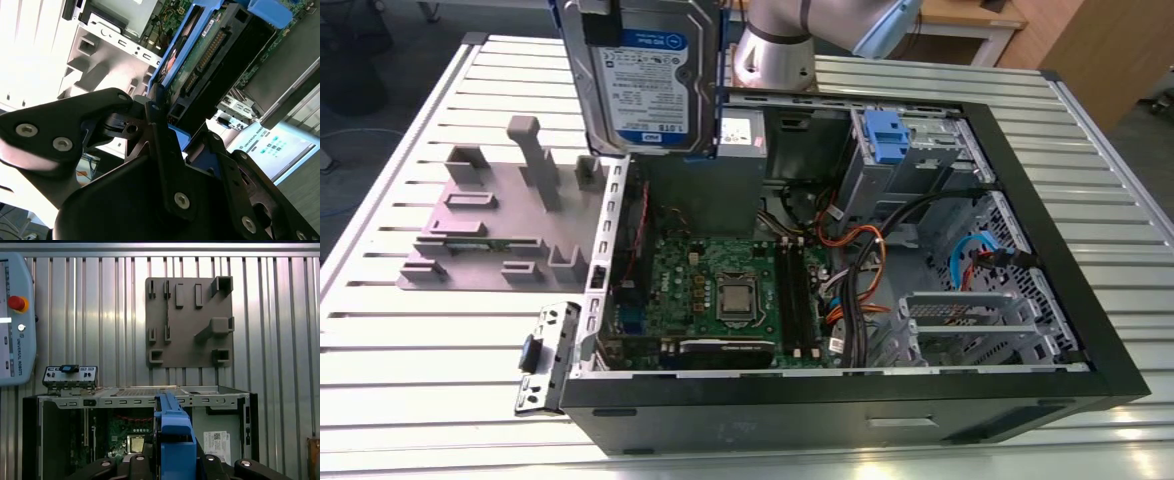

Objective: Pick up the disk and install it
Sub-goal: 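Pick up the disk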

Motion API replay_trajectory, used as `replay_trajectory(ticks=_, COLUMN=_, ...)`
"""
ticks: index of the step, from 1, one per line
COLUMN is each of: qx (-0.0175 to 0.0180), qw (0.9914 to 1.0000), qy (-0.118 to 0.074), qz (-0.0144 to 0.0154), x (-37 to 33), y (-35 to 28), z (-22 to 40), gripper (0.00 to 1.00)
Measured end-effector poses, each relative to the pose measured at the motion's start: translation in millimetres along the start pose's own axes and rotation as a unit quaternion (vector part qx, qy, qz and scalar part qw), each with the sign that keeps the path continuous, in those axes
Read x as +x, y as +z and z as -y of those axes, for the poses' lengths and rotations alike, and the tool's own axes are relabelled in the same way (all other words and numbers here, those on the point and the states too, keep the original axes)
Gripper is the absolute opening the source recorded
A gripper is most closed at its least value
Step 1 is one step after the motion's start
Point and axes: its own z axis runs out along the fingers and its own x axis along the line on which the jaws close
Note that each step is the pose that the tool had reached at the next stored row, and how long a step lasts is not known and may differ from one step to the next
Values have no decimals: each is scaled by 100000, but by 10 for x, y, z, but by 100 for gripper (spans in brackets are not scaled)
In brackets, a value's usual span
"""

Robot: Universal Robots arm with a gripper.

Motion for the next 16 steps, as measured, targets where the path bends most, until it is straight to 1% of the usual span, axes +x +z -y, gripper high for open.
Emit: replay_trajectory(ticks=16, qx=2, qw=100000, qy=-4, qz=3, x=1, y=5, z=55, gripper=36)
